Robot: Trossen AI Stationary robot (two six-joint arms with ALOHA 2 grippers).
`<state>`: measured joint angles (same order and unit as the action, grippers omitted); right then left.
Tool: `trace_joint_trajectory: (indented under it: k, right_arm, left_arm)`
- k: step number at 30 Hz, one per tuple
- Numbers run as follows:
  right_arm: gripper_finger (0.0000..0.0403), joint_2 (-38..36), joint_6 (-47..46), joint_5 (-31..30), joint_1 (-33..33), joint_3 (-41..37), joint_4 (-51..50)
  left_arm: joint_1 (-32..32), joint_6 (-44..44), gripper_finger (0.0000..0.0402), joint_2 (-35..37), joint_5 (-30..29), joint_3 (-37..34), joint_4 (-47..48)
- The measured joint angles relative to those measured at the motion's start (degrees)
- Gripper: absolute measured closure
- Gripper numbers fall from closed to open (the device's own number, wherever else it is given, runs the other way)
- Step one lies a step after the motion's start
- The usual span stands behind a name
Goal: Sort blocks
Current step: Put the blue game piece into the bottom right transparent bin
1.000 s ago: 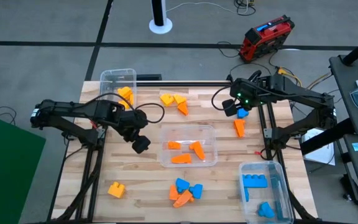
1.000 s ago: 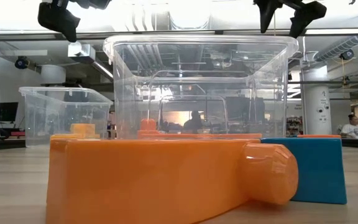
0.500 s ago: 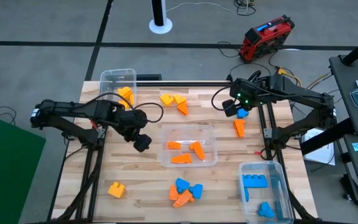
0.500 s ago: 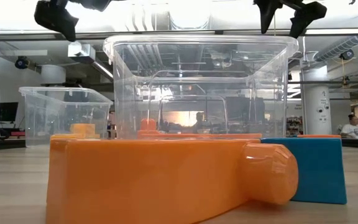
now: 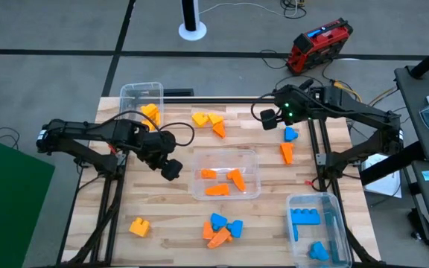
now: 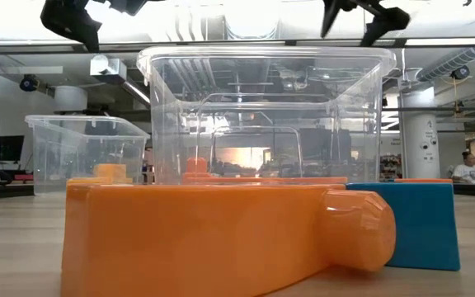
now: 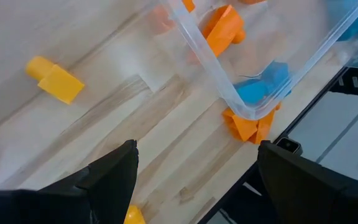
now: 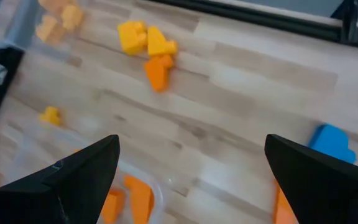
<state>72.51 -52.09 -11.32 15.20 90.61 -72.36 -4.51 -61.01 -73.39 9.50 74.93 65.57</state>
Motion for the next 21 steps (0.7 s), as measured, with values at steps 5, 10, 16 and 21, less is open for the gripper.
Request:
trace_joint_trajectory:
  k: [5,10,16,21]
  right_arm:
    - [0.0009,0.2,1.0,-0.7,0.2,0.0,2.9]
    - [0.0009,1.6,2.7,-0.7,0.2,-0.4,2.6]
    - [0.0009,4.0,3.3,-0.2,0.2,-0.7,2.4]
    - [0.0009,4.9,3.8,0.3,0.2,-0.7,2.4]
  left_arm:
    - [0.0,0.0,0.0099,-0.4,0.0,0.2,-0.1]
    - [0.0,0.0,0.0099,-1.1,-0.1,0.2,-0.3]
    - [0.0,-0.1,0.0099,-1.5,0.0,0.1,-0.4]
    - [0.0,-0.9,0.0099,-1.5,0.0,0.1,-0.5]
